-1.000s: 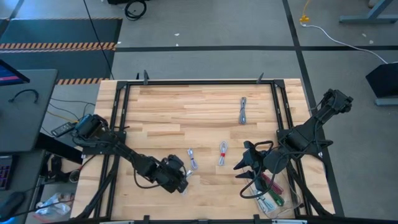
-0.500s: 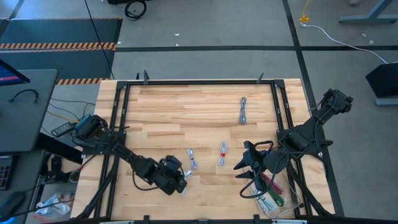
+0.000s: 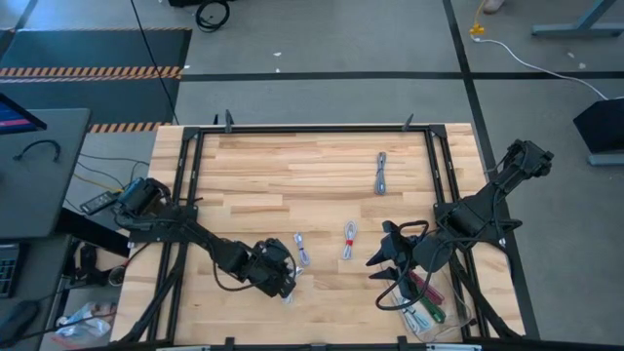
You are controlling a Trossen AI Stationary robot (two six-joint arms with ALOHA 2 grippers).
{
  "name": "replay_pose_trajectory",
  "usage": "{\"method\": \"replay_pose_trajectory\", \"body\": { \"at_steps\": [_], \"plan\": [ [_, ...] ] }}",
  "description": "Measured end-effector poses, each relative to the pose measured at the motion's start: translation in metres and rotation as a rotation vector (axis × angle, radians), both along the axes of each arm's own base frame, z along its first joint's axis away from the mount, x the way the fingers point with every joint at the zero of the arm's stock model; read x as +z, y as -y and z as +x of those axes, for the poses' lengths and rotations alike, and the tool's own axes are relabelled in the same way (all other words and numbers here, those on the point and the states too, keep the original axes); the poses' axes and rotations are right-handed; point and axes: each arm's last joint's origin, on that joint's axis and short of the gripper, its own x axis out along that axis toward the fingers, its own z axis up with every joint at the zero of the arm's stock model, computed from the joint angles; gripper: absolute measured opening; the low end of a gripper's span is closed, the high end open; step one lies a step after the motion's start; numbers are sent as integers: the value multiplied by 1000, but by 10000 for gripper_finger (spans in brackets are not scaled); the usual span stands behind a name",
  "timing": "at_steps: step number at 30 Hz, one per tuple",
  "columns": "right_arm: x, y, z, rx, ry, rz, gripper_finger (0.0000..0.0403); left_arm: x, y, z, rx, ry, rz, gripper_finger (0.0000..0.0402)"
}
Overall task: Pick and place USB-C Cables
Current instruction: Put the bottom white charger cable into the transparent bin
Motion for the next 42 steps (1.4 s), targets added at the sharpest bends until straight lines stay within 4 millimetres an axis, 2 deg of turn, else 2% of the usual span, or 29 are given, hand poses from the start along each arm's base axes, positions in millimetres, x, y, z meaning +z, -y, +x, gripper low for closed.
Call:
{"method": "replay_pose_trajectory", "body": {
  "at_steps": [7, 17, 20, 24, 26, 37, 42],
  "plan": [
    [0, 0, 0, -5, 0, 6, 153, -1, -2, 2, -138, -52, -7, 121],
    [2, -1, 1, -13, 16, 27, 153, -1, -2, 1, -179, -56, 26, 117],
    [2, -1, 1, -13, 18, 29, 153, -1, -2, 1, -176, -54, 46, 94],
    [2, 0, 2, -28, 25, 19, 153, -1, -3, 1, -164, -36, 101, 26],
    [2, 0, 2, -32, 27, 17, 153, -1, -4, 1, -164, -27, 133, 9],
    [2, 0, 2, -39, 22, 29, 153, 0, 4, -1, -191, -12, 132, 9],
    [2, 0, 1, -37, 20, 30, 153, -5, 3, -9, -156, -98, 79, 10]
  ]
}}
